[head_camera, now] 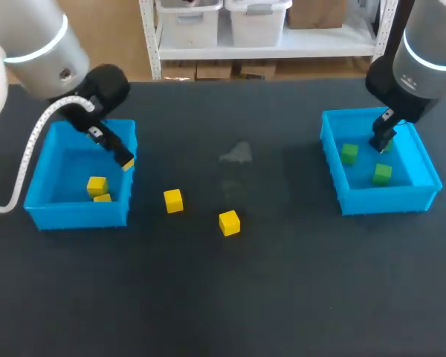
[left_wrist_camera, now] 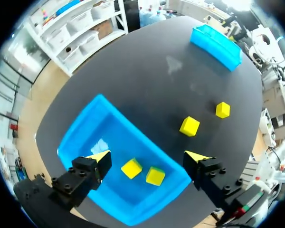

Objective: Put the green cubes in the right bin and the yellow cubes in the left bin.

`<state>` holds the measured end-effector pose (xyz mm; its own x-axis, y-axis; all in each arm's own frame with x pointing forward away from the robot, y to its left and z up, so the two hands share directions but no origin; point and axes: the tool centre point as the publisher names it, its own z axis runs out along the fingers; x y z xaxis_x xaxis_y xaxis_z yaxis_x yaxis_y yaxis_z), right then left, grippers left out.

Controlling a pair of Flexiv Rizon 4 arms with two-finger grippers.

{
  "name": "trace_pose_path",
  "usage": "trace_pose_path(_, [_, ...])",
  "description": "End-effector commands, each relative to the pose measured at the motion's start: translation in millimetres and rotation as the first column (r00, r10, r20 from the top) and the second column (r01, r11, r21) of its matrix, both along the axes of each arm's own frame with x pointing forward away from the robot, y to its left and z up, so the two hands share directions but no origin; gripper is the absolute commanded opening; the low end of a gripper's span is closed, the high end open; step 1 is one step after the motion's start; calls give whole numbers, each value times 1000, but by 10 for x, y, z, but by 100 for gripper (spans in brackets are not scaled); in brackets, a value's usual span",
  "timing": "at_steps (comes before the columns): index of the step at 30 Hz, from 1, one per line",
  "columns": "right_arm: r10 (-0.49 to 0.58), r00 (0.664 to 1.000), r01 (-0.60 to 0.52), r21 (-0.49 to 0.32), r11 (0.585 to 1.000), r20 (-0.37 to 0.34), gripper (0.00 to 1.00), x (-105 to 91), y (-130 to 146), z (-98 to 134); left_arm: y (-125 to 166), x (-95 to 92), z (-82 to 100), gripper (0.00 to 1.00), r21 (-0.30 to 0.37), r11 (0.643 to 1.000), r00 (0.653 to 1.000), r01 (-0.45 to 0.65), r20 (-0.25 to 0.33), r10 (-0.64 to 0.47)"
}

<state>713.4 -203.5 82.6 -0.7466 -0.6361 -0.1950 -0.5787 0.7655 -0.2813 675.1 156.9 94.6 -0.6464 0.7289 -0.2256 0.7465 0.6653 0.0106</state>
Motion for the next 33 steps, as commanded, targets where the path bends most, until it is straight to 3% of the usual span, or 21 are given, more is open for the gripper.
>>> trace_pose_path(1, [0, 1000, 0, 1, 1000, 4, 100, -13, -5, 0, -196, 138, 67, 100, 20, 999, 999, 44, -25, -44])
trace_pose_path(8, [0, 1000, 0, 1, 1000, 4, 100, -13, -5, 0, -548, 218, 126, 100, -16, 982, 982, 186, -34, -186])
trace_pose_path(15, [0, 1000, 0, 1, 1000, 4, 100, -13, -5, 0, -908, 239, 198, 100, -48, 944, 944, 326, -35, -328])
trace_pose_path(20, [0, 1000, 0, 1, 1000, 4, 100, -13, -5, 0, -1124, 250, 234, 100, -30, 918, 917, 394, -49, -395])
trace_pose_path(33, [0, 1000, 0, 1, 1000, 4, 100, -13, -5, 0, -1688, 77, 49, 100, -17, 852, 848, 524, -85, -523])
